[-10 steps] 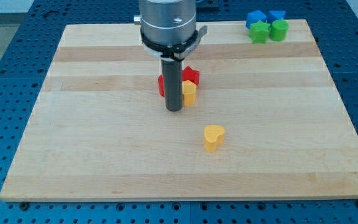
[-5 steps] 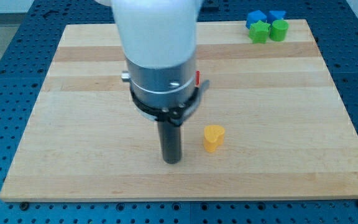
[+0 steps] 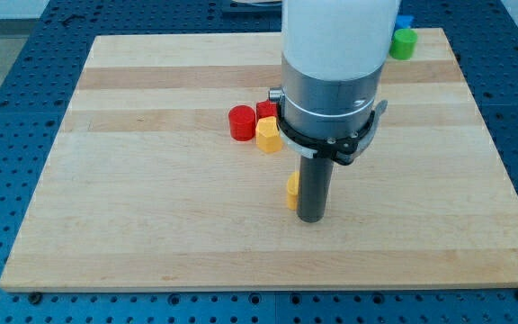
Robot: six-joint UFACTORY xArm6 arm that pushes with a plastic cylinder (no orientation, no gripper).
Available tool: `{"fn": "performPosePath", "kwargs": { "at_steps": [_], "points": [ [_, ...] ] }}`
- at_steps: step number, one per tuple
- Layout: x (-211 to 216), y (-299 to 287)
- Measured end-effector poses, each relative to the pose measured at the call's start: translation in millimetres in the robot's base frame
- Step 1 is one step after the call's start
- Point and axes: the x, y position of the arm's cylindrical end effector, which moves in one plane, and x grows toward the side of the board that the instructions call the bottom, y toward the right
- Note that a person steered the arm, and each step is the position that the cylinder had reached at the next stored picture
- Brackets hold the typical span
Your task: Slide the yellow heart to the right of yellow hexagon
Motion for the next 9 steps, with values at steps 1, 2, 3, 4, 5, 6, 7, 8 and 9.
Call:
{"fn": "performPosePath", "kwargs": {
  "at_steps": [1,2,3,4,5,6,7,8,9],
  "points": [
    [-1,-9],
    [5,-32],
    [-14,-43],
    [-30,-21],
    [-2,-9],
    [13,-7],
    [-17,-4],
    [-38,3],
    [-41,-4]
  ]
}}
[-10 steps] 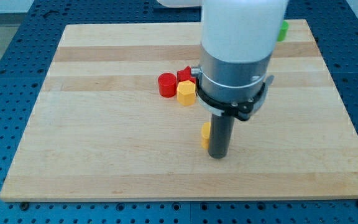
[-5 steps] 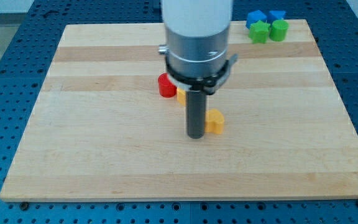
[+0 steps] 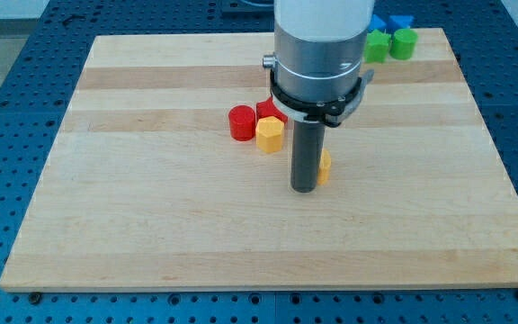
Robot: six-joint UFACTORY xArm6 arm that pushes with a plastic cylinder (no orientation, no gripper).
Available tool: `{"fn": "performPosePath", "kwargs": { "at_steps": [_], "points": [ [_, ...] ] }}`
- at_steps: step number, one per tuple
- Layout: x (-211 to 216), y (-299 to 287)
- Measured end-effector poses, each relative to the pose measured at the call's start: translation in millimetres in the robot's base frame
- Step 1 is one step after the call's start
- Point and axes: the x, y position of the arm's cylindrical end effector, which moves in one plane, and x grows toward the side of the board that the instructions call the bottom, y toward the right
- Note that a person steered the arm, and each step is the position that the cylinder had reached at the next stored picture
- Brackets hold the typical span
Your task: Slide the yellow heart to the right of yellow hexagon
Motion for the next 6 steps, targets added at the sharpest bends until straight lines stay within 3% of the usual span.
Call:
{"fn": "performPosePath", "kwargs": {
  "at_steps": [2,6],
  "points": [
    [-3,57],
    [-34,19]
  ]
}}
